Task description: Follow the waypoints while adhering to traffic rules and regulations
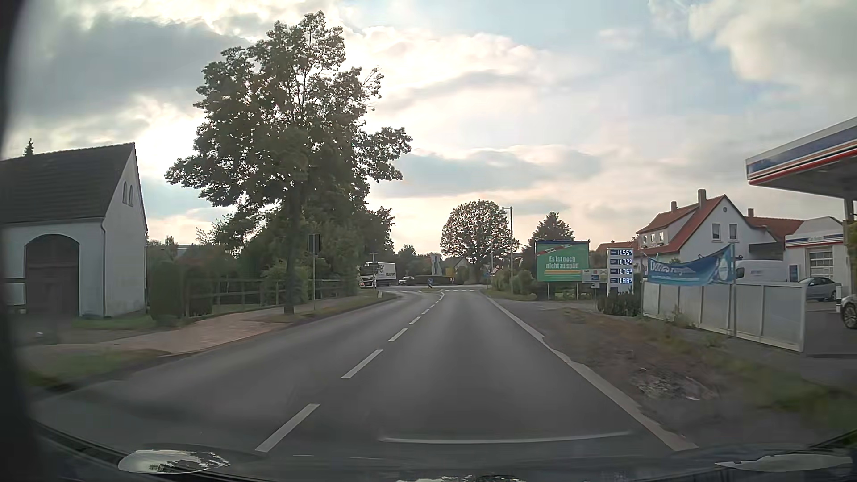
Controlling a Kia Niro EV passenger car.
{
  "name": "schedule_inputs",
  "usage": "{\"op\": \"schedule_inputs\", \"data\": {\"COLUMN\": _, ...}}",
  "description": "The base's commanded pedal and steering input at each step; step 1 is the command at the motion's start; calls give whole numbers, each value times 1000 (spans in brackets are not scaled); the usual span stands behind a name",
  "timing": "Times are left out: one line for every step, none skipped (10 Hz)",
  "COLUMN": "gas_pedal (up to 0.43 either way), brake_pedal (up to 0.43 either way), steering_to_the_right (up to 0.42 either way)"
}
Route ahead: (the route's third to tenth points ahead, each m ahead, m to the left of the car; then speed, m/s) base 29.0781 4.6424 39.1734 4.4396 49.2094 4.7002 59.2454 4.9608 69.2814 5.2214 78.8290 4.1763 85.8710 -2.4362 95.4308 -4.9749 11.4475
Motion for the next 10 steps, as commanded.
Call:
{"op": "schedule_inputs", "data": {"gas_pedal": 0, "brake_pedal": 0, "steering_to_the_right": 2}}
{"op": "schedule_inputs", "data": {"gas_pedal": 0, "brake_pedal": 0, "steering_to_the_right": 4}}
{"op": "schedule_inputs", "data": {"gas_pedal": 0, "brake_pedal": 0, "steering_to_the_right": 4}}
{"op": "schedule_inputs", "data": {"gas_pedal": 0, "brake_pedal": 0, "steering_to_the_right": 5}}
{"op": "schedule_inputs", "data": {"gas_pedal": 0, "brake_pedal": 0, "steering_to_the_right": 5}}
{"op": "schedule_inputs", "data": {"gas_pedal": 0, "brake_pedal": 0, "steering_to_the_right": 4}}
{"op": "schedule_inputs", "data": {"gas_pedal": 0, "brake_pedal": 0, "steering_to_the_right": 4}}
{"op": "schedule_inputs", "data": {"gas_pedal": 0, "brake_pedal": 0, "steering_to_the_right": 4}}
{"op": "schedule_inputs", "data": {"gas_pedal": 0, "brake_pedal": 0, "steering_to_the_right": 4}}
{"op": "schedule_inputs", "data": {"gas_pedal": 0, "brake_pedal": 0, "steering_to_the_right": 4}}
